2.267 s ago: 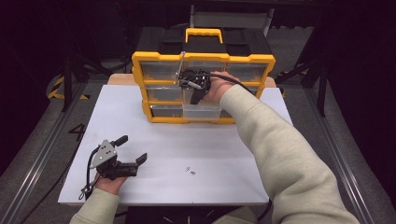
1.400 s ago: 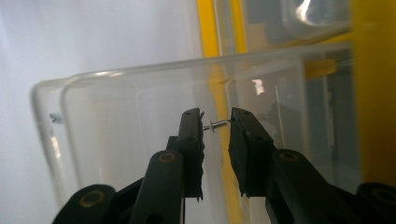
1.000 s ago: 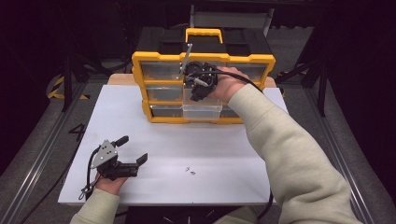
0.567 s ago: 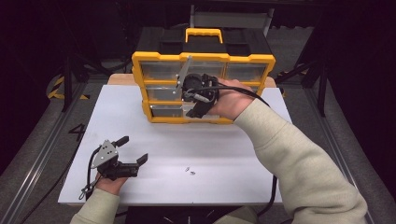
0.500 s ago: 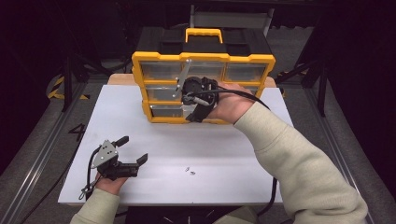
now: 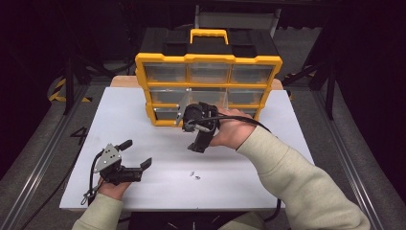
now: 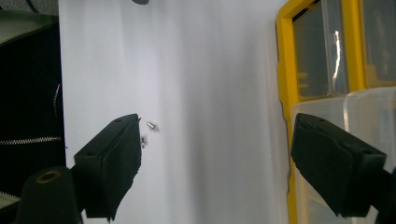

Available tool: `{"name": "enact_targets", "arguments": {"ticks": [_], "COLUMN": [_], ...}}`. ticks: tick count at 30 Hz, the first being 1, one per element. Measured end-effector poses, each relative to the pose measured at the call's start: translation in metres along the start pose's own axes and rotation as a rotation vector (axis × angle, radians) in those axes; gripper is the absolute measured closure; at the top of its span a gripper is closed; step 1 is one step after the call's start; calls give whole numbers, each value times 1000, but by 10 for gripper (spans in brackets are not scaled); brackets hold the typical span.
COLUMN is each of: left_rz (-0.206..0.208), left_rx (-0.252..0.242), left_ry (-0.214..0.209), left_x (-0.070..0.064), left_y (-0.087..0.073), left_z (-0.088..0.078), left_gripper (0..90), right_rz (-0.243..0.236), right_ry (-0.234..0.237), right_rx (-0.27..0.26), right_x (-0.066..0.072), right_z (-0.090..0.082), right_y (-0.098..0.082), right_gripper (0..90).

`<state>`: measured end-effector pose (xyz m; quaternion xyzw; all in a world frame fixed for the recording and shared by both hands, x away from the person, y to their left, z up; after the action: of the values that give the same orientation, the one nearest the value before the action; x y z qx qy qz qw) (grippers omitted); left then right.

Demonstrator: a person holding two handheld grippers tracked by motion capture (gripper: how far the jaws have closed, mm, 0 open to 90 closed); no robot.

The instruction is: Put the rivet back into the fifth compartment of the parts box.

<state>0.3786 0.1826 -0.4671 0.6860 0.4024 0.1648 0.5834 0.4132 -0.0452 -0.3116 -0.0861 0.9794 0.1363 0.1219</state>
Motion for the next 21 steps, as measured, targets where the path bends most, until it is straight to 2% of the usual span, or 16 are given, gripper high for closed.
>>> {"name": "enact_targets", "arguments": {"ticks": [14, 18, 21], "left_rz": [0, 0, -1], "left_rx": [-2, -2, -3], "left_ry": [1, -1, -1], "left_x": [0, -1, -1], "left_y": [0, 0, 0], "left_z": [0, 0, 0], "left_gripper": [27, 26, 27], "right_rz": [6, 11, 6], "right_ry": [35, 33, 38], "right_rx": [16, 21, 43], "right_x": [19, 23, 30], "right_z": [48, 60, 74], "right_y": [-5, -7, -9], "right_gripper": [141, 140, 143]}}
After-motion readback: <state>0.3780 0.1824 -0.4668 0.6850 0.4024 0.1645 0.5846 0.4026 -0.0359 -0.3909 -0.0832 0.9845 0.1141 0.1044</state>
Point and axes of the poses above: each handheld gripper's, and its own axes: z roughly forward along the jaws, y roughly out of its top, x roughly to its left, the point moved 5 cm from there along z, roughly forward along the jaws, and after that the axes turned 13 degrees about -z, right-handed, at the moved point
